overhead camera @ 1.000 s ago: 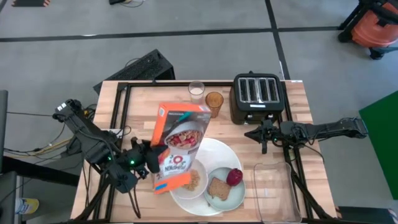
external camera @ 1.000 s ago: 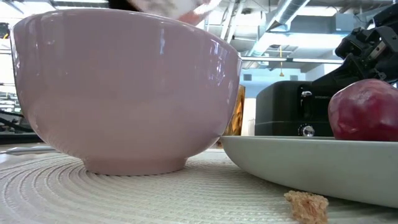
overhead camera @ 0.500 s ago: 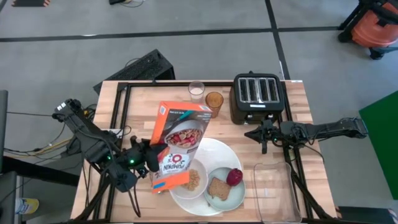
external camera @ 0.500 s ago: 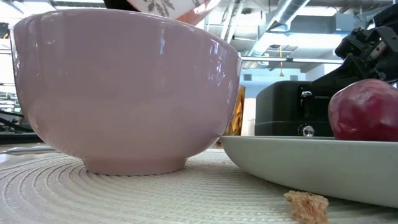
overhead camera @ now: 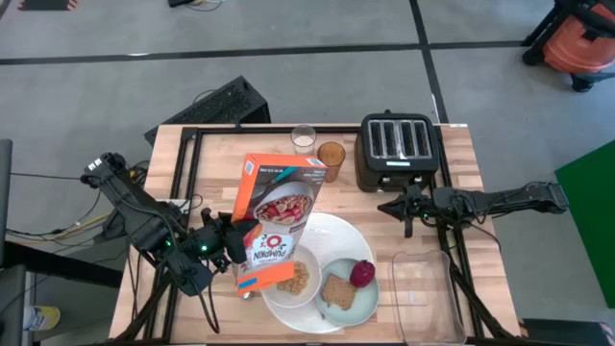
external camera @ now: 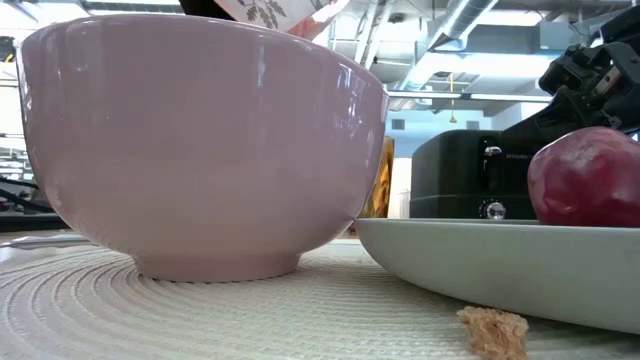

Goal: Arrange a breakfast setting
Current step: Pour the cereal into the white bowl

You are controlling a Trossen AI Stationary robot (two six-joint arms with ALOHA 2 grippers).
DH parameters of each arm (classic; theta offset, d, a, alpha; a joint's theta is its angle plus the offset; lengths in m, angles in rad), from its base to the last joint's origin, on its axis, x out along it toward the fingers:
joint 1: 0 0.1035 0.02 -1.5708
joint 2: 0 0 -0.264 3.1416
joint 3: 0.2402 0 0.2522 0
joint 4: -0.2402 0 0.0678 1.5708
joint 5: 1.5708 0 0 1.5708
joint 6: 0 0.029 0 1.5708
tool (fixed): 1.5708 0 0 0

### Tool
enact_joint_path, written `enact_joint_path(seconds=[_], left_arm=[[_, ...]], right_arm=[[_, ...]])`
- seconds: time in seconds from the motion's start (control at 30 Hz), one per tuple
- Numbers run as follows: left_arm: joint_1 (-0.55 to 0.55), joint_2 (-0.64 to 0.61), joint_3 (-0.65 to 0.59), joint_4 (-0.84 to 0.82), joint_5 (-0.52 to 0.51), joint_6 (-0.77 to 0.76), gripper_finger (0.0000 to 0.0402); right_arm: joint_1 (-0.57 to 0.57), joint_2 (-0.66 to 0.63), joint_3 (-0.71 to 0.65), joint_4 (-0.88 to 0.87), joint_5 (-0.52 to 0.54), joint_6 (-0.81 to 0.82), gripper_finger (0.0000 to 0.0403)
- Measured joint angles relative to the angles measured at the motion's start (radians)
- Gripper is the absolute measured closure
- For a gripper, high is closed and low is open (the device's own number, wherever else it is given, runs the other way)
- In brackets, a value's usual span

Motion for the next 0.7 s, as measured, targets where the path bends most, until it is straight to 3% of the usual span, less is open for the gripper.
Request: enact_joint_path(seconds=[0.7], left_arm=[[-0.001, -0.016, 0.0, -0.008, 0.028, 0.0, 0.03]], right_arm=[[0.0, 0.0, 0.0, 0.0, 0.0, 0.0, 0.0372]])
